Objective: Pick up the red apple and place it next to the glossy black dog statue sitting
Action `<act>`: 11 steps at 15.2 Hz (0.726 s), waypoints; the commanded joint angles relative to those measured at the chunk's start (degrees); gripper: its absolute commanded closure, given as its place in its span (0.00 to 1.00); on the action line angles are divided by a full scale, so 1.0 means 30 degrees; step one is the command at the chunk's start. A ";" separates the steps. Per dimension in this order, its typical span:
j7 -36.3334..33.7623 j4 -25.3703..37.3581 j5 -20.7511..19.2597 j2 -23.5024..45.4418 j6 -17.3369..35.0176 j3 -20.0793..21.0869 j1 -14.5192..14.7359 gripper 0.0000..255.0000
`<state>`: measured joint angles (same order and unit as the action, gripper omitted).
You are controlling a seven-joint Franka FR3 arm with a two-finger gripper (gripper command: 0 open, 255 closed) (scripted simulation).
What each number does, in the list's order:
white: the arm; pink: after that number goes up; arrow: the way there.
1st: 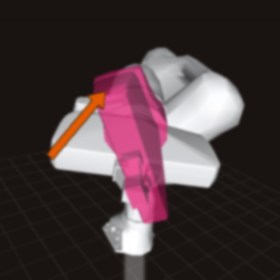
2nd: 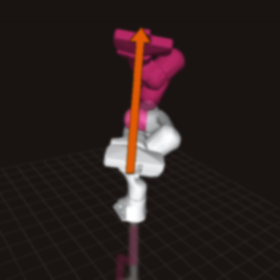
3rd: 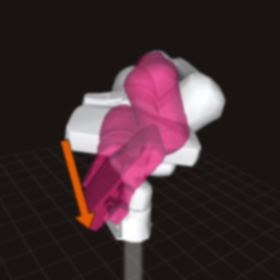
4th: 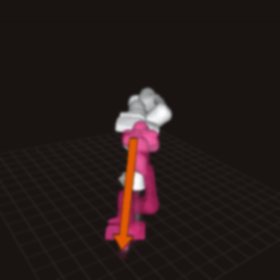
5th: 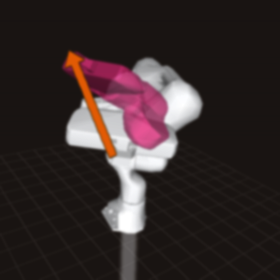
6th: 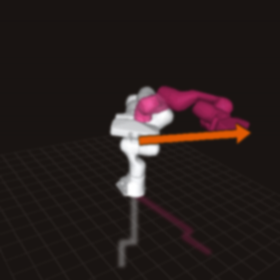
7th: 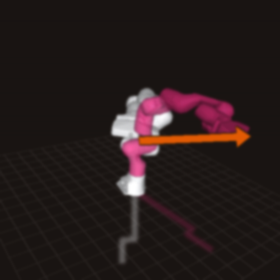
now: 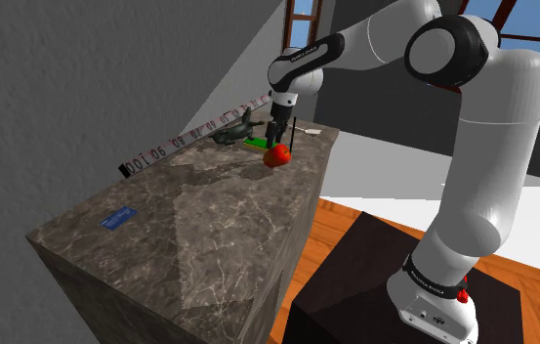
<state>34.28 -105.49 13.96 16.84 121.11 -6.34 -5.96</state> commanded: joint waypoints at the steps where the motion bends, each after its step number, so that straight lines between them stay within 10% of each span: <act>1: 0.0000 0.0000 0.0000 0.0000 0.0001 0.0000 0.0000 0.00; 11: -0.0210 0.1276 -0.0323 -0.0849 -0.2128 -0.0194 -0.0172 0.00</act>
<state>33.70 -101.68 13.03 14.43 114.92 -6.92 -6.49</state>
